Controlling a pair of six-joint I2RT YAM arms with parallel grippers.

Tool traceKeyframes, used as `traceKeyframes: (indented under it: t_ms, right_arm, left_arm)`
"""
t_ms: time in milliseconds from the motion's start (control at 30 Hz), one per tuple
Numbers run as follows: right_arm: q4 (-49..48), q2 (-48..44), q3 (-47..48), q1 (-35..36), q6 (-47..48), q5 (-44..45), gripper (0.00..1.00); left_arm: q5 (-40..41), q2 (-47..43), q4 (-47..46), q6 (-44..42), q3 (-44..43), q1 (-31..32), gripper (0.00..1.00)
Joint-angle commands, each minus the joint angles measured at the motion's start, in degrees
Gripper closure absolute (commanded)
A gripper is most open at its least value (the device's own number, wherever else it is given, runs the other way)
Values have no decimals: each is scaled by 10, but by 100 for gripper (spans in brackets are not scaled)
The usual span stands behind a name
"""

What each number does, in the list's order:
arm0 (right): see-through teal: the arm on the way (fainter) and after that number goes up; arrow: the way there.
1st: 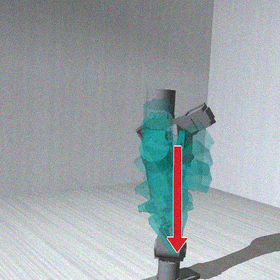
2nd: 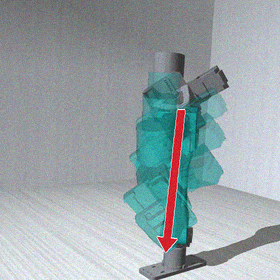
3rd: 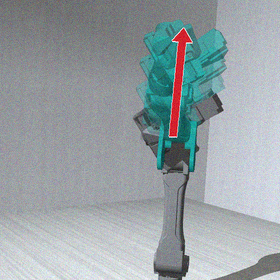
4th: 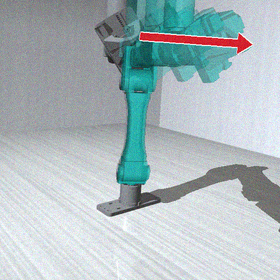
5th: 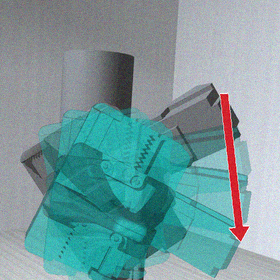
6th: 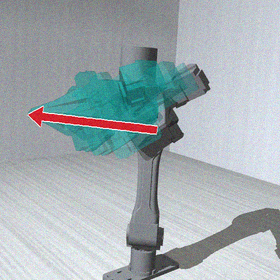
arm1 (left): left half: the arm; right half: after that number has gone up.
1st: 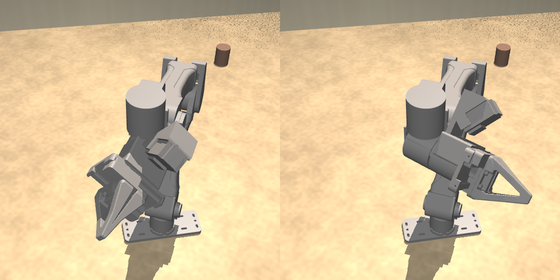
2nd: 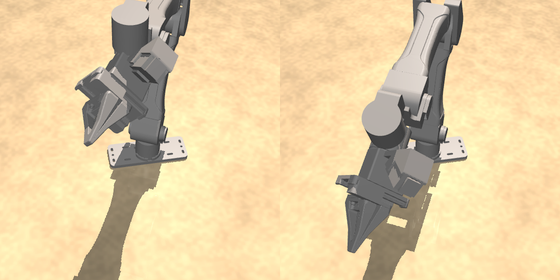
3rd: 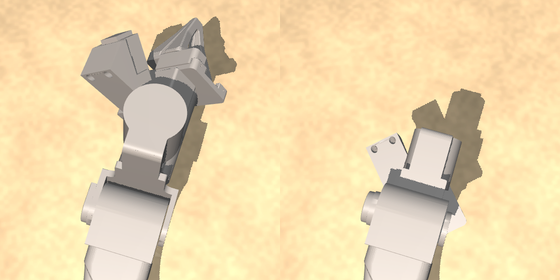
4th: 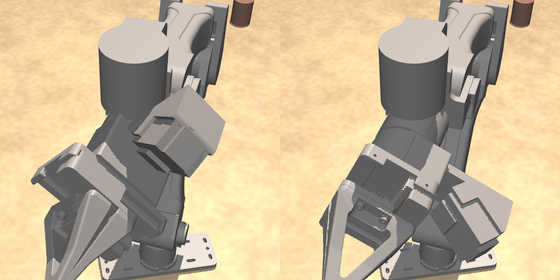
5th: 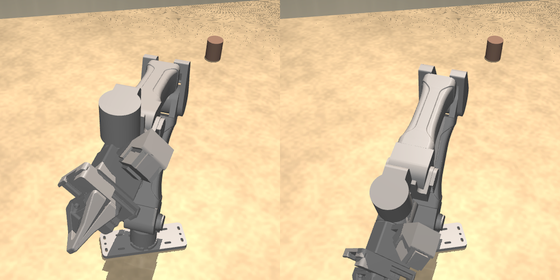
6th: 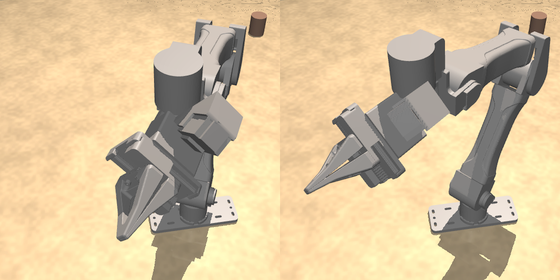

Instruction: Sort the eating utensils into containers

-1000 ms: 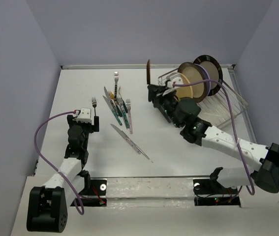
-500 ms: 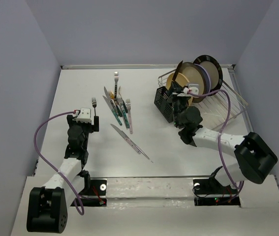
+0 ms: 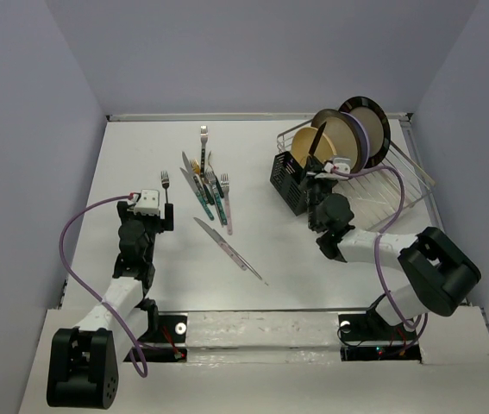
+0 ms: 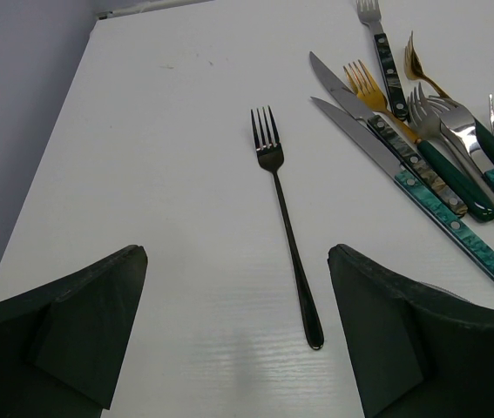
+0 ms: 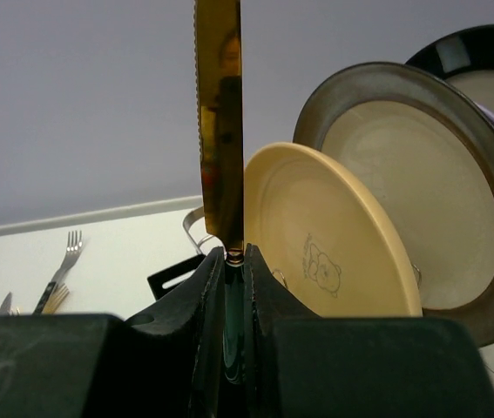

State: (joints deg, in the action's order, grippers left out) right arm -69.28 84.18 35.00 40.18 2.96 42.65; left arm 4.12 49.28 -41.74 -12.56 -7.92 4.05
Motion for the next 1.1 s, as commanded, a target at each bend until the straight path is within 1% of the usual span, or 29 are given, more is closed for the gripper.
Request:
traceKeyframes:
  t_ms: [0, 100, 267, 400, 467, 500, 533, 567, 700, 833, 967, 1000, 1033, 1067]
  right_arm:
    - [-25, 0, -13, 0, -52, 9, 100]
    - [2, -2, -19, 0, -71, 2, 100]
    - [-17, 22, -42, 0, -81, 3, 100]
    - [-10, 29, -46, 0, -83, -6, 100]
    - [-16, 25, -56, 0, -84, -6, 93]
    - [-18, 23, -58, 0, -82, -8, 82]
    - [-19, 18, -61, 0, -81, -11, 78]
    - [-17, 15, -65, 0, -80, -14, 70]
    - [-11, -3, -75, 0, -74, -16, 52]
    - [-5, -31, -80, 0, -60, -16, 46]
    - [5, -78, -84, 5, -36, -13, 45]
    - [10, -105, -83, 12, -27, -14, 45]
    - [30, -119, -79, 17, 4, -16, 45]
    - [48, -135, -74, 23, 17, -18, 45]
  left_arm:
    - [1, -6, -41, -1, -1, 2, 1]
    - [1, -7, -41, -1, 0, 2, 1]
    - [1, -6, -41, -1, -1, 2, 1]
    - [1, -6, -41, -1, -1, 2, 1]
    - [1, -8, -41, -1, 0, 2, 1]
    - [1, -8, -41, -1, 0, 2, 1]
    - [1, -7, -41, -1, 0, 2, 1]
    - [1, -7, -41, -1, 0, 2, 1]
    - [1, -7, -41, -1, 0, 2, 1]
    - [0, -8, -41, -1, 0, 2, 1]
    - [0, -8, -41, -2, 0, 2, 1]
    - [0, -8, -41, -2, 0, 2, 1]
    - [-1, -8, -41, -2, 0, 2, 1]
    - [-1, -8, -41, -2, 0, 2, 1]
